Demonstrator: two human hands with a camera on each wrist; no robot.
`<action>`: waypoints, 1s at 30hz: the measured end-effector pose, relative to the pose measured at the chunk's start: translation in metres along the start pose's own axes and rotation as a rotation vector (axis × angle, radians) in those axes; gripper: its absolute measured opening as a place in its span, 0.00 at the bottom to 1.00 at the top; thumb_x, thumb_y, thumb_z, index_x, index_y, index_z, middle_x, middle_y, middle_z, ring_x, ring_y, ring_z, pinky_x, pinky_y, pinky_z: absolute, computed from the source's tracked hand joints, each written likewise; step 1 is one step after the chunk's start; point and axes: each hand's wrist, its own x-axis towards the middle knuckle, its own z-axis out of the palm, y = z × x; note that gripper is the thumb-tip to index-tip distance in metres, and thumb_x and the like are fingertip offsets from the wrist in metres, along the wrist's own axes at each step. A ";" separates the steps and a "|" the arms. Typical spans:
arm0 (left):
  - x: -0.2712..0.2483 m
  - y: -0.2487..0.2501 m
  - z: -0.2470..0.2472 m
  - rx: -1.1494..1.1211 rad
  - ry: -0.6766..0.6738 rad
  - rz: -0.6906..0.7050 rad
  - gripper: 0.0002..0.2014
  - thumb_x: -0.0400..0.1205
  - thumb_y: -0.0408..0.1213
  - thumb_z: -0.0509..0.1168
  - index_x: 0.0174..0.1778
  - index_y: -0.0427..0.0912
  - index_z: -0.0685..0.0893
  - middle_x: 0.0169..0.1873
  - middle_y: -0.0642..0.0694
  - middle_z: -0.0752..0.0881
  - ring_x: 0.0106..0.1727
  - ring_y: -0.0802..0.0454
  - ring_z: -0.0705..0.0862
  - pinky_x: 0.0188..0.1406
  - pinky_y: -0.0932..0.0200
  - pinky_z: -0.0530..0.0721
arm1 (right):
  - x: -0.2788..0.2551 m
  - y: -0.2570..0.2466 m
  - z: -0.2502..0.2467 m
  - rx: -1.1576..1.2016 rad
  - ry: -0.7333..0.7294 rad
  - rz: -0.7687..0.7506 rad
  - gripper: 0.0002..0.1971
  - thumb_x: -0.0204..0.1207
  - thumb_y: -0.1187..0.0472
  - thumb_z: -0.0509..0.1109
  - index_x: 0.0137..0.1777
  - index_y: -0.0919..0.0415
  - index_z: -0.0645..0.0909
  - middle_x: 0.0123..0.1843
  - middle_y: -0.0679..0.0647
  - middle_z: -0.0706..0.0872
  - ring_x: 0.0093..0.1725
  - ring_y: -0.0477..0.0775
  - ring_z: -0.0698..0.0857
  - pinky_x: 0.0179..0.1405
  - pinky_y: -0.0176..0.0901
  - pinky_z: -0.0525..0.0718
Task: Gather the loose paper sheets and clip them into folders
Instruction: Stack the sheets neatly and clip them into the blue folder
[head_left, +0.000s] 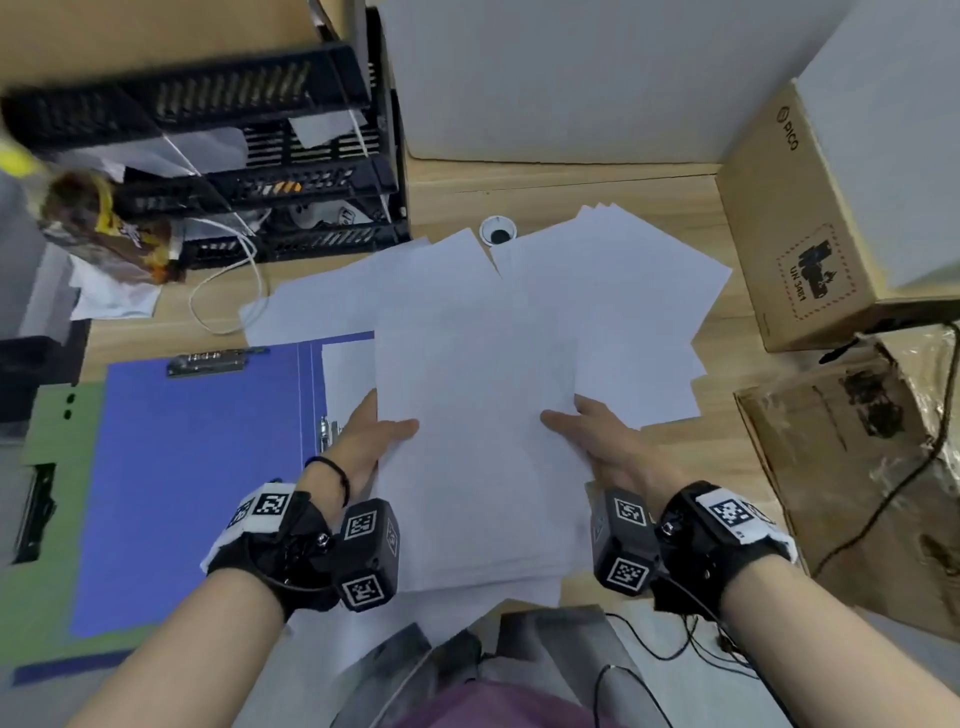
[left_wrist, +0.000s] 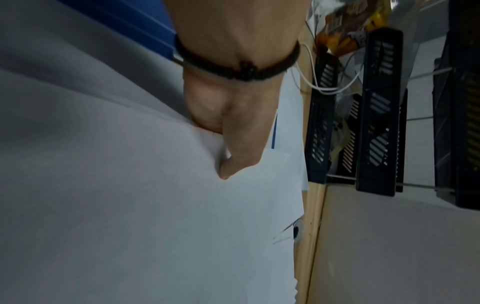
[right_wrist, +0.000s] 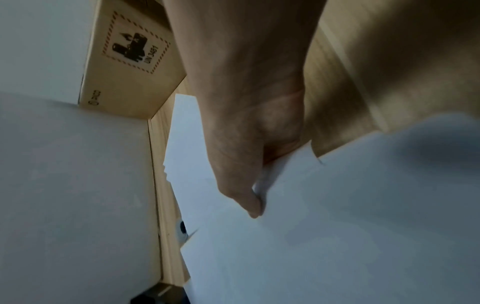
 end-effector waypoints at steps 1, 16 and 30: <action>-0.005 -0.003 -0.006 0.000 0.022 0.024 0.21 0.79 0.25 0.68 0.66 0.44 0.77 0.63 0.43 0.85 0.59 0.45 0.85 0.59 0.48 0.84 | -0.005 0.002 0.007 -0.046 -0.011 -0.002 0.12 0.80 0.66 0.69 0.63 0.63 0.82 0.50 0.58 0.92 0.45 0.58 0.92 0.43 0.49 0.91; -0.080 0.093 -0.047 -0.155 0.049 0.559 0.15 0.76 0.23 0.70 0.49 0.50 0.84 0.46 0.54 0.89 0.48 0.54 0.88 0.49 0.60 0.84 | -0.082 -0.096 0.074 -0.062 0.113 -0.586 0.18 0.80 0.64 0.65 0.68 0.52 0.80 0.61 0.45 0.89 0.58 0.45 0.88 0.53 0.36 0.86; -0.090 0.087 -0.036 -0.083 0.049 0.590 0.15 0.75 0.23 0.70 0.52 0.44 0.84 0.49 0.49 0.88 0.50 0.51 0.87 0.45 0.64 0.83 | -0.101 -0.095 0.081 0.006 0.338 -0.673 0.15 0.78 0.69 0.59 0.58 0.56 0.82 0.54 0.51 0.88 0.52 0.52 0.86 0.48 0.43 0.84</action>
